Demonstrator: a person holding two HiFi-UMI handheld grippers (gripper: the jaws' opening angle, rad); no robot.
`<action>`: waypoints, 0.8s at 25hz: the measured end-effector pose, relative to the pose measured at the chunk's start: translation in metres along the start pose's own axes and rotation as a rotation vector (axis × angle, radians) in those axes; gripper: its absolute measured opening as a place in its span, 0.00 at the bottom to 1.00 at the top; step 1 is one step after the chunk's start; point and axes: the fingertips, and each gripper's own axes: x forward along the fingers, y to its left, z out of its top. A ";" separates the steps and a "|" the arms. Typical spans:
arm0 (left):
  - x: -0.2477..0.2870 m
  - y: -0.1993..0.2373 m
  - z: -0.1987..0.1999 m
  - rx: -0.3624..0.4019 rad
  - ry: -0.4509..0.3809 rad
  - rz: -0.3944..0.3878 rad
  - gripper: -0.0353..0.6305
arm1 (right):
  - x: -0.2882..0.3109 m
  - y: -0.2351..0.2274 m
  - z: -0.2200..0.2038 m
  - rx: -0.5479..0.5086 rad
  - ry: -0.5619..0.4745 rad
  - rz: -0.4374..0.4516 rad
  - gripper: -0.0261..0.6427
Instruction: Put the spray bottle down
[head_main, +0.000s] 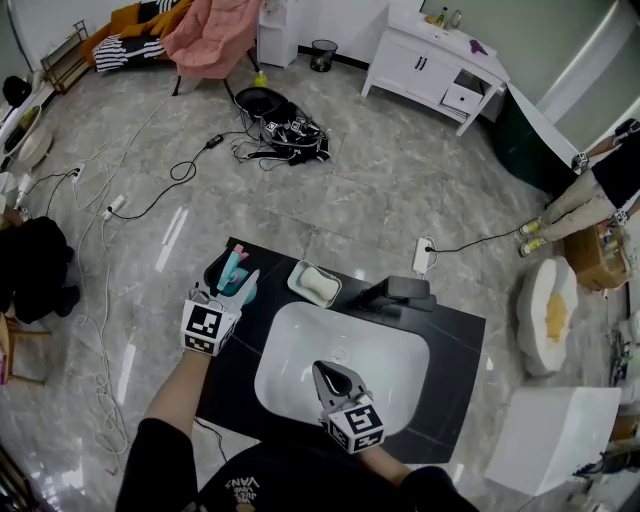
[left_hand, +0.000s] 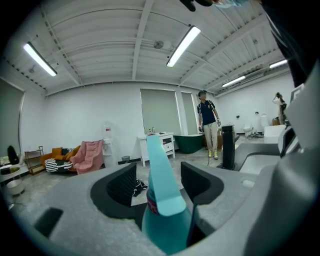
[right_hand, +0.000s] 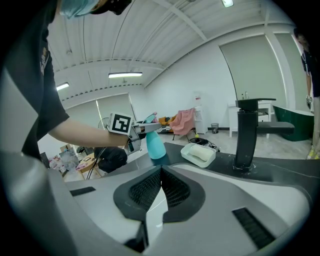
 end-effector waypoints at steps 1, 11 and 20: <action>-0.001 0.000 0.000 -0.009 -0.005 -0.001 0.48 | -0.001 0.001 0.000 -0.001 0.001 -0.002 0.04; -0.017 -0.008 0.001 -0.050 0.005 -0.013 0.59 | -0.011 0.012 0.006 -0.019 -0.017 0.005 0.04; -0.059 -0.016 -0.002 -0.085 0.009 0.020 0.59 | -0.027 0.030 0.008 -0.042 -0.040 0.010 0.04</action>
